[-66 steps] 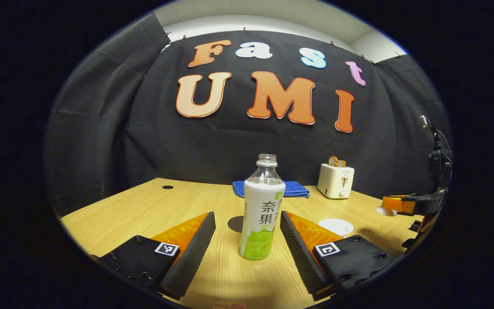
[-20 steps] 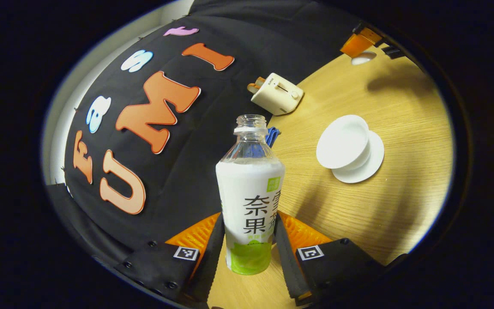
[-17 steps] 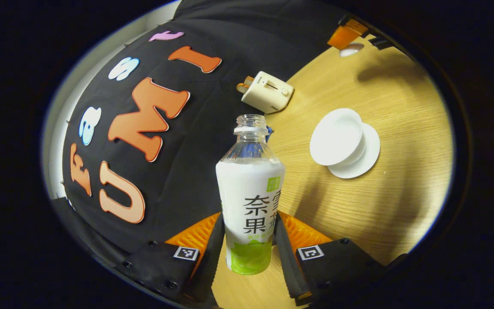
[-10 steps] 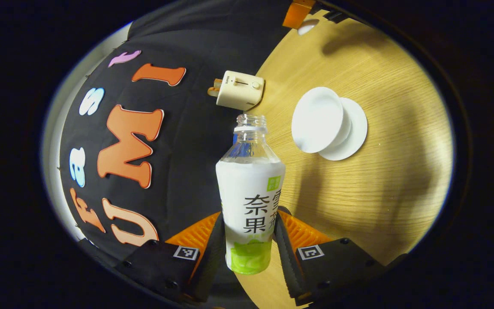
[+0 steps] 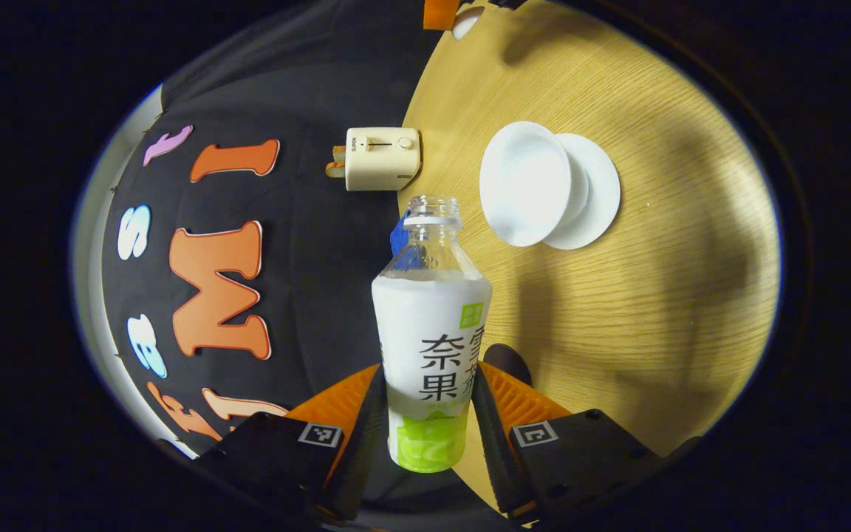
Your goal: Open the teacup lid with one hand, grasp the water bottle and pour water into the teacup with the other hand; after pouring, place the water bottle on the coaster and then close the teacup lid.
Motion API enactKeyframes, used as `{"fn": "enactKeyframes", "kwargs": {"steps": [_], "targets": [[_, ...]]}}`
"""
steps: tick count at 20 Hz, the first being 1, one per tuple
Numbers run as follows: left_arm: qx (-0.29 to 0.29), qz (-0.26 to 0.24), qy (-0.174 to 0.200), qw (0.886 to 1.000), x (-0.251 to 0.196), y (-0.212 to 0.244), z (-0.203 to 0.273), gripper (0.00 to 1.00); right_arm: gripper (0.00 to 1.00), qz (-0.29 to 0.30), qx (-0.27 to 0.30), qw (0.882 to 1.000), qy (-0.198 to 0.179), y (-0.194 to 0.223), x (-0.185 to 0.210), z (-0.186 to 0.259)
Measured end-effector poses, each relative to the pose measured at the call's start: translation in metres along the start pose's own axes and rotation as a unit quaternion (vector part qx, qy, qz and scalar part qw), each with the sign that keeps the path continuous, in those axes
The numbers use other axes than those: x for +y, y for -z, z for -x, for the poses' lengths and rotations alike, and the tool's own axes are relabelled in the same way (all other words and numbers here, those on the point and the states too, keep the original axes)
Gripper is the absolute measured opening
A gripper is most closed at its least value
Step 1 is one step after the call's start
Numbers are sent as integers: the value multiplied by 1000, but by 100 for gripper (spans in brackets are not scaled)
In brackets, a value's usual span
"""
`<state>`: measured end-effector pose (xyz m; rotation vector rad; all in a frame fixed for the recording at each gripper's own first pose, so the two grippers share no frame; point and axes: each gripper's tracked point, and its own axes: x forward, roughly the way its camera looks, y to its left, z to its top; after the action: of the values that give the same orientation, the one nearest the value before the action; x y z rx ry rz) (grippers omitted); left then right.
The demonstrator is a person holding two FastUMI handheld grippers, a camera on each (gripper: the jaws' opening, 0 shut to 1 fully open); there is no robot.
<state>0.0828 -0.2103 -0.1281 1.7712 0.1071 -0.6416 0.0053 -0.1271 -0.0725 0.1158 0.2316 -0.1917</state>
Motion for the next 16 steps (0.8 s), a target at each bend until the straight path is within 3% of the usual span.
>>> {"fn": "enactKeyframes", "kwargs": {"steps": [16], "targets": [[0,-131,12,991,9,-11,3,67,13,3,6,1000,-11,5,4,3]]}}
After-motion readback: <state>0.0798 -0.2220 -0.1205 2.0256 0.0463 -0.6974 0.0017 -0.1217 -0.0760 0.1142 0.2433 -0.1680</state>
